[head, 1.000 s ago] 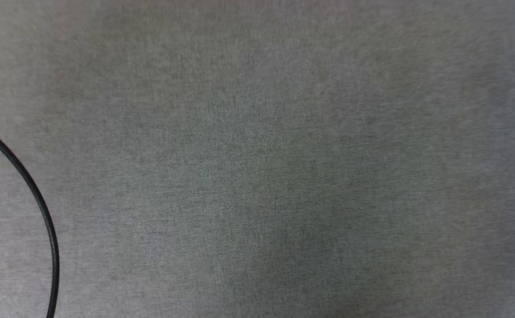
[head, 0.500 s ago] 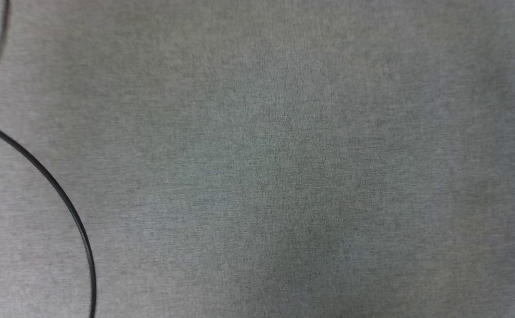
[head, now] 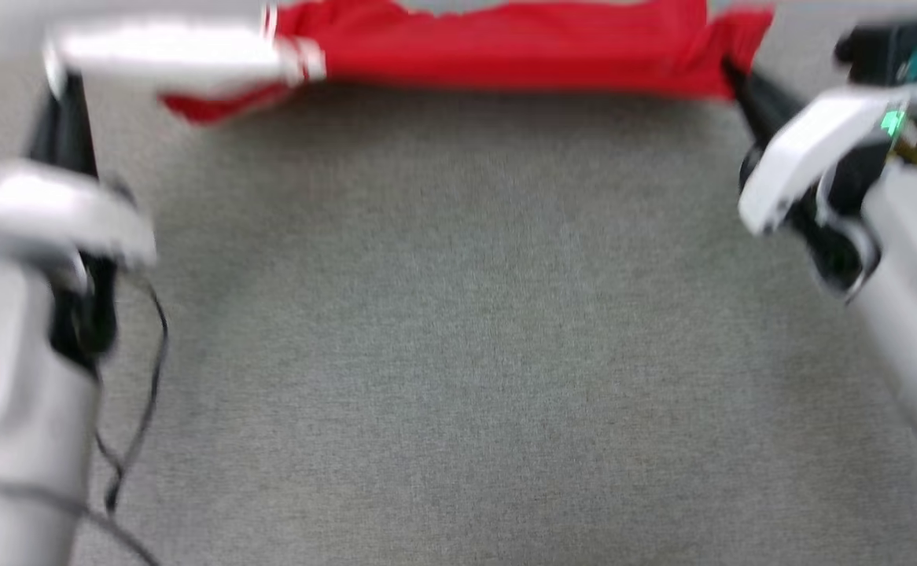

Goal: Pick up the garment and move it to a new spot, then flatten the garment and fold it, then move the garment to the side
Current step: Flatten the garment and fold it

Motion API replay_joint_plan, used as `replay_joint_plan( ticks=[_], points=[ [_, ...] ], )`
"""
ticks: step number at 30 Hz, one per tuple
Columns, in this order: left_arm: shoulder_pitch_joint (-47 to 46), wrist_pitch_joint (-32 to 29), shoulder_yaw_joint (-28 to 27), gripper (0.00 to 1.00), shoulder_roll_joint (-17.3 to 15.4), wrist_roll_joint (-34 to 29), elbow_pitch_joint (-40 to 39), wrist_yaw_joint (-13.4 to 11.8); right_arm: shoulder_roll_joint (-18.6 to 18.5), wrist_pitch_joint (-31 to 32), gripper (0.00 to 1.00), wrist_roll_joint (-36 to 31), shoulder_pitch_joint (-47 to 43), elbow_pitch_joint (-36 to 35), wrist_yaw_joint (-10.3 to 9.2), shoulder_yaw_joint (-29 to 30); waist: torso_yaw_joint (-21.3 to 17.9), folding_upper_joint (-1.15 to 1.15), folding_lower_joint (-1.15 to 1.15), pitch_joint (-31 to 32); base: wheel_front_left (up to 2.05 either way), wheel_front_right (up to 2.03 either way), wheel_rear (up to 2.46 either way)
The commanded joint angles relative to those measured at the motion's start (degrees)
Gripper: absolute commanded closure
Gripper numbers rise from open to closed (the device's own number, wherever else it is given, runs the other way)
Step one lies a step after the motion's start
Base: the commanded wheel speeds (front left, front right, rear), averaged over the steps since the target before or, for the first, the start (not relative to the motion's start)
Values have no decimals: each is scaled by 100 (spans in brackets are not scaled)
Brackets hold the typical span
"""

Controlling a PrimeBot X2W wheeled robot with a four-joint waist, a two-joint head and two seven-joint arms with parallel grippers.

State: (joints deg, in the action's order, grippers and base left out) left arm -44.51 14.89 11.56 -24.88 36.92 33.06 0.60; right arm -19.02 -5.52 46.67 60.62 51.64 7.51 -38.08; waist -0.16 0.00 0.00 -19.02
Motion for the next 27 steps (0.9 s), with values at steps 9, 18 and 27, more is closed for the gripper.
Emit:
replay_joint_plan(
  ticks=[9, 18, 27],
  points=[
    [2990, -37, -310, 100, 72, 101, -2047, -817, -437, -346, 100, 268, -1680, -672, -6, -144, 98, 0, 0, 942, 0, 0, 0],
    [5031, -478, -430, 100, 39, 168, -3811, -1657, -756, -495, 100, 248, -3180, -1493, -7, 245, 116, 0, 0, 1293, 0, 0, 0],
    [6062, -947, -422, 100, -78, 194, -4831, -2121, -814, -330, 100, -85, -4714, -2414, -7, 1156, 207, 0, 0, 1462, 0, 0, 0]
  ],
)
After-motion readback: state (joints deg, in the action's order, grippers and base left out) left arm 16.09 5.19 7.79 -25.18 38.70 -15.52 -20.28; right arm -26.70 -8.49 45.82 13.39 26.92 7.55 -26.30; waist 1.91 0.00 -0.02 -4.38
